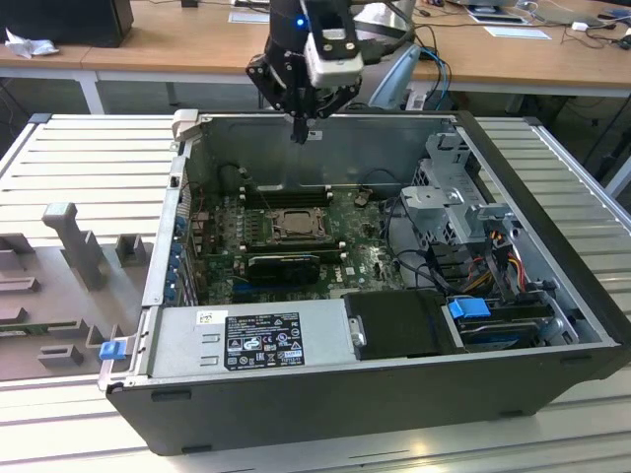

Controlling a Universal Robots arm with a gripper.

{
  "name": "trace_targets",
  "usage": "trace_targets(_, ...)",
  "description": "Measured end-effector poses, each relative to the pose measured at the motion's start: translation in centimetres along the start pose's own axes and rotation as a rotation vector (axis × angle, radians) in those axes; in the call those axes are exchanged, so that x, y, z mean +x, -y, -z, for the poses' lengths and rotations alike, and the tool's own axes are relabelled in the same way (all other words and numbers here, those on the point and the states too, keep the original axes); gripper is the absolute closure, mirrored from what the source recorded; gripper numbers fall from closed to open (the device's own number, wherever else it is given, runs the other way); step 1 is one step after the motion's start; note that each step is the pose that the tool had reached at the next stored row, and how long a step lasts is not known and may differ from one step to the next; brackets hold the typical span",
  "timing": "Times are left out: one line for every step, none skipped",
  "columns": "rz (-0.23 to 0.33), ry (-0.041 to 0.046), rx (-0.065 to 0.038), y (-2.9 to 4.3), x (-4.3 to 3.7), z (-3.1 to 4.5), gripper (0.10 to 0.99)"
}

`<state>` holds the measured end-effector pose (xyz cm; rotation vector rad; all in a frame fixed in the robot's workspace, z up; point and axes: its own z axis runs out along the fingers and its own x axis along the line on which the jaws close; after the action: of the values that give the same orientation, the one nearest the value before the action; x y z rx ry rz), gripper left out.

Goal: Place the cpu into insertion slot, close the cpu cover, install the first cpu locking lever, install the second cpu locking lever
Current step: 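Install the first cpu locking lever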

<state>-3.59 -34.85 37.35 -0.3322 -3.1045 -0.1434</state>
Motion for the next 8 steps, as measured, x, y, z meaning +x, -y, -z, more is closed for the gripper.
trace_targets(0.061, -0.0034, 0.001, 0.04, -0.13, 0.18, 0.980)
trace_targets(0.127, -0.0071, 0.003, 0.07, -0.27, 0.38, 0.980)
trace_targets(0.169, -0.0095, 0.004, 0.10, -0.37, 0.51, 0.980)
trace_targets(0.184, -0.0102, 0.004, 0.11, -0.40, 0.55, 0.980)
trace_targets(0.187, -0.0103, 0.004, 0.11, -0.40, 0.55, 0.980)
trace_targets(0.187, -0.0104, 0.004, 0.11, -0.40, 0.55, 0.980)
trace_targets(0.187, -0.0104, 0.004, 0.11, -0.40, 0.55, 0.980)
trace_targets(0.187, -0.0104, 0.004, 0.11, -0.40, 0.56, 0.980)
